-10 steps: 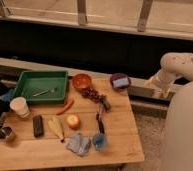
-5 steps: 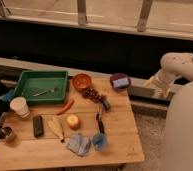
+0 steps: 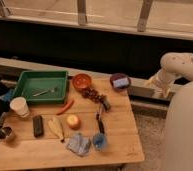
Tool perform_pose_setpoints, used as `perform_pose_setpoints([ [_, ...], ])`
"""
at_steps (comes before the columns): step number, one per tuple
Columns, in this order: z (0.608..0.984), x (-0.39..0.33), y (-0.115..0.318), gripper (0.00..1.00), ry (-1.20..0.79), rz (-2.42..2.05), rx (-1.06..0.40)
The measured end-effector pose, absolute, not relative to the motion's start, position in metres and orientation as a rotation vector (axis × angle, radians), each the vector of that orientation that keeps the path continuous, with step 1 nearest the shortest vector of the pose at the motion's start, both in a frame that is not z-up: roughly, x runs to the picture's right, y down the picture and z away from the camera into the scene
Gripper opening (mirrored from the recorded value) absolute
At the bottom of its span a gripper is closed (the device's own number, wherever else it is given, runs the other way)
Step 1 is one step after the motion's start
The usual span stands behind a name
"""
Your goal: Place apple in red bowl
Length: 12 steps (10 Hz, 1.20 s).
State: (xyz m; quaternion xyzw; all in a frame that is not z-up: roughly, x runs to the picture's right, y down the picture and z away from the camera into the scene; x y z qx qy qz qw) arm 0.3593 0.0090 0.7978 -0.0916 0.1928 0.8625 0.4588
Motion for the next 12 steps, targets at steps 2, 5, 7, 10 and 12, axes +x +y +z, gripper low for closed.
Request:
perform_pose_setpoints([
  [2,0.798,0.359,0.009,0.75,0.475,2.124,-0.226],
  [5,0.798,0.359,0.009,0.75,0.475,2.124,-0.226],
  [7,0.798,0.359,0.009,0.75,0.475,2.124,-0.226],
  [10,0.798,0.358,0.009,0.75,0.466,2.121,-0.223],
  [12,0.797,0.341,0.005,0.75,0.412,2.096,-0.221],
])
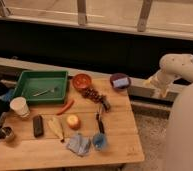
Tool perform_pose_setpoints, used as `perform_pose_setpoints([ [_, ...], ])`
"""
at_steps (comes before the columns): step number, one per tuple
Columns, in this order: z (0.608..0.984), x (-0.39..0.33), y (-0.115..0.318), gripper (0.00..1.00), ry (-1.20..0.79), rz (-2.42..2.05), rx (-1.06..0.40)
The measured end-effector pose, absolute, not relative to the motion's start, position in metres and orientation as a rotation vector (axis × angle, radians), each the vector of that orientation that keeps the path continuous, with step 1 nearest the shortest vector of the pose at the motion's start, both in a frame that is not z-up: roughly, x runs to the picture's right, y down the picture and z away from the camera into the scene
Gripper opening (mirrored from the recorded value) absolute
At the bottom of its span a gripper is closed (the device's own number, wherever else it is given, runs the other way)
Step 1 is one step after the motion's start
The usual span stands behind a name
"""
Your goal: Place apple in red bowl
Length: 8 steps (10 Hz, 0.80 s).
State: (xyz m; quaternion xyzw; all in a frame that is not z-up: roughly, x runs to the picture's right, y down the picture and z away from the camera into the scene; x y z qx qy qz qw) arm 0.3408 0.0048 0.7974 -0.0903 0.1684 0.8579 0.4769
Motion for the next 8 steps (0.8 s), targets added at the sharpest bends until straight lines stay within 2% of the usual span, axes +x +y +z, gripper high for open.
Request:
perform_pose_setpoints([
  [4,0.797,0.250,-0.007,0.75,0.282,1.984,-0.288],
  [8,0.766,0.168,0.012,0.75,0.156,1.806,-0.380],
])
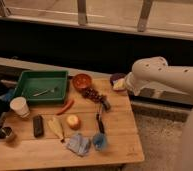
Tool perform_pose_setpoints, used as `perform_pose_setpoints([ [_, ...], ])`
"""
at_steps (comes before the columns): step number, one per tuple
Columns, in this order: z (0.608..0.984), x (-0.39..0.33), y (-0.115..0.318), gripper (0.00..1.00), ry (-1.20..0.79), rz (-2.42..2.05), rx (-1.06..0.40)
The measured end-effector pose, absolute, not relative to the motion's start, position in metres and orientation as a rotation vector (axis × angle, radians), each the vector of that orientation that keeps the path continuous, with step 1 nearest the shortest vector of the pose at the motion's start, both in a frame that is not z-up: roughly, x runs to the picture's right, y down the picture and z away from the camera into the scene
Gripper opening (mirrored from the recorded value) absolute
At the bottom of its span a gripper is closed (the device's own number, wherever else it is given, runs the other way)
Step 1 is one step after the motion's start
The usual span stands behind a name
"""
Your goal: Place apple in red bowl
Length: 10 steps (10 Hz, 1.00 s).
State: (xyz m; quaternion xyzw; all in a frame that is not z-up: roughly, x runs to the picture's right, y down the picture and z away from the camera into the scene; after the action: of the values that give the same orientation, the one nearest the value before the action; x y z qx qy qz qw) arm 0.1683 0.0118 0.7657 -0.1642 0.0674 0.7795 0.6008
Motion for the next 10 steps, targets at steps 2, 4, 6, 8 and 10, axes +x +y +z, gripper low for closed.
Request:
perform_pose_setpoints([
  [2,0.747,0.121,0.021,0.75,0.091,1.694,-0.436],
  [4,0.742,0.105,0.022,0.75,0.071,1.660,-0.452],
  [6,0.741,0.107,0.022,0.75,0.072,1.663,-0.451],
  [8,0.744,0.105,0.022,0.75,0.072,1.656,-0.453],
  [10,0.751,0.095,0.024,0.75,0.068,1.640,-0.469],
])
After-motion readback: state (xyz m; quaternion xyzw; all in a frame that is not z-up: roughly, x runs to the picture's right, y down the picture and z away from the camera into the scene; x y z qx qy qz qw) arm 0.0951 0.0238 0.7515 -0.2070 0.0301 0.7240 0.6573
